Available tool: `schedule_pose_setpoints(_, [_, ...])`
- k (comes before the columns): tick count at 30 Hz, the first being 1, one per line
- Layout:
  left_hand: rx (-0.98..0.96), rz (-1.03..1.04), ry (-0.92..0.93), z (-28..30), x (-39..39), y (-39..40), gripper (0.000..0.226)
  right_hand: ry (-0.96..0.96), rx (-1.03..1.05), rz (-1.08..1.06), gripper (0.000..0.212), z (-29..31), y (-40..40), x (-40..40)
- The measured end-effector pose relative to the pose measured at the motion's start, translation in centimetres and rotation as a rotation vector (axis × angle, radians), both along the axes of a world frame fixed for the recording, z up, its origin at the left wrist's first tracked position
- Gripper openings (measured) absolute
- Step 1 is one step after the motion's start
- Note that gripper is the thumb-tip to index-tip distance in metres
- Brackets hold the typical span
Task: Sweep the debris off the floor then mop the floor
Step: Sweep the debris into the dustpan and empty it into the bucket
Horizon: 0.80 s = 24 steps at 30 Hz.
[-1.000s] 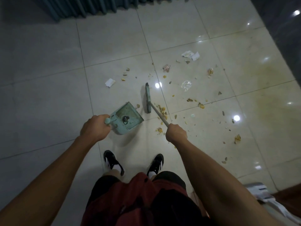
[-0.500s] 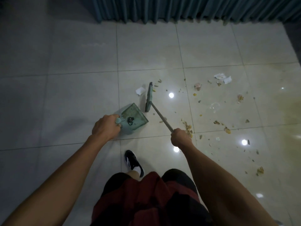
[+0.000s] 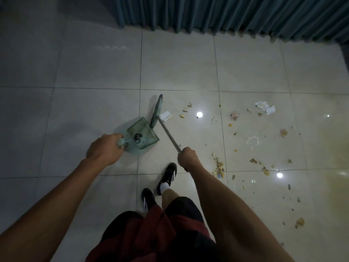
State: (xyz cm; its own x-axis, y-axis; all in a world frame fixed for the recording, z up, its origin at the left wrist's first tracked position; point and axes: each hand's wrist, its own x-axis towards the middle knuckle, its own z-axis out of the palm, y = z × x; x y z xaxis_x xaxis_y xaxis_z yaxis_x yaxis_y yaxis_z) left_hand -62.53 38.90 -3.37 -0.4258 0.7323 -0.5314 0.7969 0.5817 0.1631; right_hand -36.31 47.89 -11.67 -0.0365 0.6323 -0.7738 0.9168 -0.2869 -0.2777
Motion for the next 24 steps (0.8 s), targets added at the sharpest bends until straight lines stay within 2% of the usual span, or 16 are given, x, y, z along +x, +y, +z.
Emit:
schedule_pose_setpoints(5, [-0.007, 0.025, 0.043, 0.7, -0.9, 4.3, 0.028, 0.032, -0.086, 0.035, 0.035, -1.0, 4.9, -2.4])
schedule_pose_setpoints(9, [-0.045, 0.02, 0.035, 0.5, -1.1, 6.4, 0.015, 0.049, -0.162, -0.011, 0.031, -1.4, 7.5, -3.5])
schedule_pose_setpoints(12, [-0.067, -0.01, 0.037, 0.1, -1.3, 7.6, 0.017, 0.046, -0.159, -0.016, 0.031, -1.7, 7.9, -3.4])
schedule_pose_setpoints(15, [-0.065, -0.045, 0.013, -0.5, -2.0, 8.4, 0.018, -0.023, -0.116, 0.044, 0.038, -2.2, 7.0, -2.6])
schedule_pose_setpoints(24, [-0.071, -0.265, -0.072, -1.5, -3.7, 8.6, 0.017, -0.177, -0.076, 0.029, 0.034, -1.8, -0.2, 0.1])
